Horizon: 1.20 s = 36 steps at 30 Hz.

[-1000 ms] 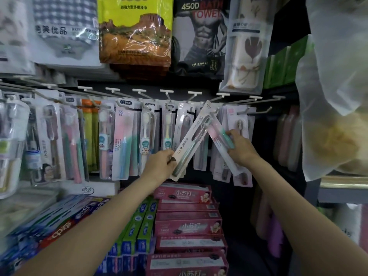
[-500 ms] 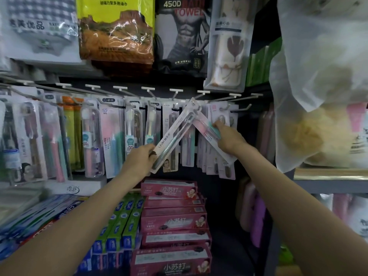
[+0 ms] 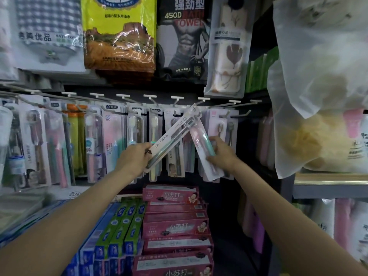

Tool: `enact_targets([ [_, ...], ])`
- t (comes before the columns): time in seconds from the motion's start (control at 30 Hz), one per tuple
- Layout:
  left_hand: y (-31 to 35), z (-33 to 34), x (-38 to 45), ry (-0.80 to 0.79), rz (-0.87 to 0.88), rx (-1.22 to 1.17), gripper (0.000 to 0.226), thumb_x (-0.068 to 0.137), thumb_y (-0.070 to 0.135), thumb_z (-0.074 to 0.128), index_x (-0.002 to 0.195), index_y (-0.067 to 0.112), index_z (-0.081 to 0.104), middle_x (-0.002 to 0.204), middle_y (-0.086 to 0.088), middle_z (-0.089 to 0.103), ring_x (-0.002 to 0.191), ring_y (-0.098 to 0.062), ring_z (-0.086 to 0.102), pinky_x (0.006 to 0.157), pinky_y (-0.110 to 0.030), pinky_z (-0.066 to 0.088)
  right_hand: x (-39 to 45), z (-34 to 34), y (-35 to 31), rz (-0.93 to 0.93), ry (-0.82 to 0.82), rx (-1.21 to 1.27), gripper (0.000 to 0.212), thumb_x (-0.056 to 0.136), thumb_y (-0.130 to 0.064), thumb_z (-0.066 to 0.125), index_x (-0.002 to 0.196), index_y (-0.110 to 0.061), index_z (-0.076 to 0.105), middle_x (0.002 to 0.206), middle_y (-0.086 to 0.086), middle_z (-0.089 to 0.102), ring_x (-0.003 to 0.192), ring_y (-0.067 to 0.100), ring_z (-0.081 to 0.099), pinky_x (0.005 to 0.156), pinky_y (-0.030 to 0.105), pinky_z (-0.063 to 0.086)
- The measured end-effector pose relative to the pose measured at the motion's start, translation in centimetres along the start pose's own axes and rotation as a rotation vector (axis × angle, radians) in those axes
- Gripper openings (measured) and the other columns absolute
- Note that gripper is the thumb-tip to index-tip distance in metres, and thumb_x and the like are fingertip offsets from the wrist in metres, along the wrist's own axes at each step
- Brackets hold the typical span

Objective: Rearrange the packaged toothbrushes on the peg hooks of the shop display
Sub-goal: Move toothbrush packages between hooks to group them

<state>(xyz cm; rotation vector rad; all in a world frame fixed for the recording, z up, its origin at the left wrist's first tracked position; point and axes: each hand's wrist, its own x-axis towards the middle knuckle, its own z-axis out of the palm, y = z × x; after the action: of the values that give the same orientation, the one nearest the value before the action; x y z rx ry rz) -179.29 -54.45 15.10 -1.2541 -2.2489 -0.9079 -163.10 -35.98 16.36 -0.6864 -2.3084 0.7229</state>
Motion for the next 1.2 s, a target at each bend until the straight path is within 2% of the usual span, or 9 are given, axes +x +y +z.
enact_targets([
  [0.23, 0.0, 0.0, -0.2, 0.0, 0.012, -0.009, 0.033, 0.093, 0.011, 0.051, 0.126, 0.012, 0.055, 0.11, -0.015, 0.065, 0.088, -0.027, 0.062, 0.068, -0.028, 0.046, -0.7, 2.2, 1.6, 0.003, 0.022, 0.084, 0.061, 0.084, -0.004, 0.063, 0.136, -0.02, 0.035, 0.1, 0.001, 0.051, 0.091, 0.018, 0.053, 0.069, 0.023, 0.042],
  [0.37, 0.3, 0.8, -1.2, -0.058, 0.036, -0.107, 0.024, 0.093, 0.014, 0.053, 0.115, 0.009, 0.06, 0.11, -0.011, 0.066, 0.079, -0.021, 0.062, 0.065, -0.025, 0.045, -0.3, 3.3, 1.3, -0.02, 0.244, -0.026, 0.04, 0.087, -0.012, 0.061, 0.125, -0.008, 0.048, 0.109, 0.008, 0.057, 0.096, 0.02, 0.054, 0.083, 0.028, 0.045],
  [0.43, 0.3, 1.3, -1.9, -0.16, 0.032, -0.259, 0.02, 0.092, 0.017, 0.055, 0.109, 0.009, 0.062, 0.109, -0.007, 0.067, 0.089, -0.021, 0.065, 0.075, -0.029, 0.051, -0.4, 3.8, -0.1, -0.008, 0.274, 0.256, 0.037, 0.089, -0.024, 0.059, 0.121, -0.008, 0.05, 0.107, 0.003, 0.055, 0.1, 0.017, 0.054, 0.088, 0.028, 0.045],
  [0.5, 0.2, 1.8, -2.6, -0.254, 0.04, -0.37, 0.017, 0.091, 0.019, 0.057, 0.104, 0.011, 0.064, 0.102, -0.003, 0.068, 0.092, -0.016, 0.064, 0.087, -0.036, 0.051, -0.4, 4.8, -1.7, 0.059, 0.11, 0.598, 0.05, 0.087, -0.038, 0.061, 0.125, -0.011, 0.045, 0.112, -0.001, 0.054, 0.108, 0.015, 0.053, 0.093, 0.029, 0.044],
  [0.57, -0.1, 2.2, -3.0, -0.284, 0.055, -0.335, 0.018, 0.091, 0.021, 0.057, 0.106, 0.015, 0.065, 0.101, 0.001, 0.066, 0.094, -0.011, 0.061, 0.09, -0.03, 0.048, 0.2, 6.2, -2.4, 0.111, 0.007, 0.719, 0.049, 0.084, -0.035, 0.066, 0.121, -0.011, 0.045, 0.116, 0.003, 0.057, 0.103, 0.015, 0.057, 0.082, 0.025, 0.048],
  [0.77, -2.8, 0.2, -2.6, 0.035, -0.054, -0.338, 0.007, 0.091, 0.012, 0.055, 0.093, 0.015, 0.061, 0.088, 0.0, 0.063, 0.079, -0.012, 0.058, 0.069, -0.018, 0.043, 0.8, 8.0, -1.8, 0.216, 0.163, 0.745, 0.023, 0.089, -0.003, 0.058, 0.11, -0.01, 0.05, 0.112, 0.01, 0.06, 0.1, 0.025, 0.058, 0.081, 0.036, 0.05],
  [0.9, -3.6, 0.5, -2.0, 0.041, -0.111, -0.322, 0.014, 0.09, 0.011, 0.056, 0.103, 0.007, 0.06, 0.092, -0.002, 0.061, 0.082, -0.013, 0.055, 0.068, -0.016, 0.041, 0.3, 7.3, -1.0, 0.16, 0.243, 0.616, 0.032, 0.089, -0.006, 0.059, 0.117, -0.012, 0.046, 0.104, 0.003, 0.053, 0.093, 0.018, 0.051, 0.077, 0.028, 0.042],
  [1.07, -2.5, 2.9, -1.3, -0.06, -0.174, -0.29, 0.044, 0.091, 0.021, 0.057, 0.128, 0.003, 0.042, 0.122, -0.012, 0.055, 0.11, -0.025, 0.054, 0.087, -0.027, 0.041, -0.7, 5.5, -0.4, 0.11, 0.193, 0.576, 0.036, 0.085, -0.01, 0.065, 0.114, -0.014, 0.045, 0.099, 0.005, 0.054, 0.1, 0.022, 0.054, 0.076, 0.027, 0.041],
  [1.2, -1.4, 4.0, -0.6, -0.104, -0.322, -0.367, 0.059, 0.088, 0.025, 0.061, 0.134, 0.002, 0.031, 0.126, -0.015, 0.053, 0.113, -0.027, 0.051, 0.081, -0.026, 0.037, -1.7, 3.9, 0.2, 0.171, 0.106, 0.658, 0.044, 0.078, -0.017, 0.074, 0.115, -0.013, 0.05, 0.096, -0.001, 0.056, 0.079, 0.015, 0.054, 0.073, 0.029, 0.046],
])
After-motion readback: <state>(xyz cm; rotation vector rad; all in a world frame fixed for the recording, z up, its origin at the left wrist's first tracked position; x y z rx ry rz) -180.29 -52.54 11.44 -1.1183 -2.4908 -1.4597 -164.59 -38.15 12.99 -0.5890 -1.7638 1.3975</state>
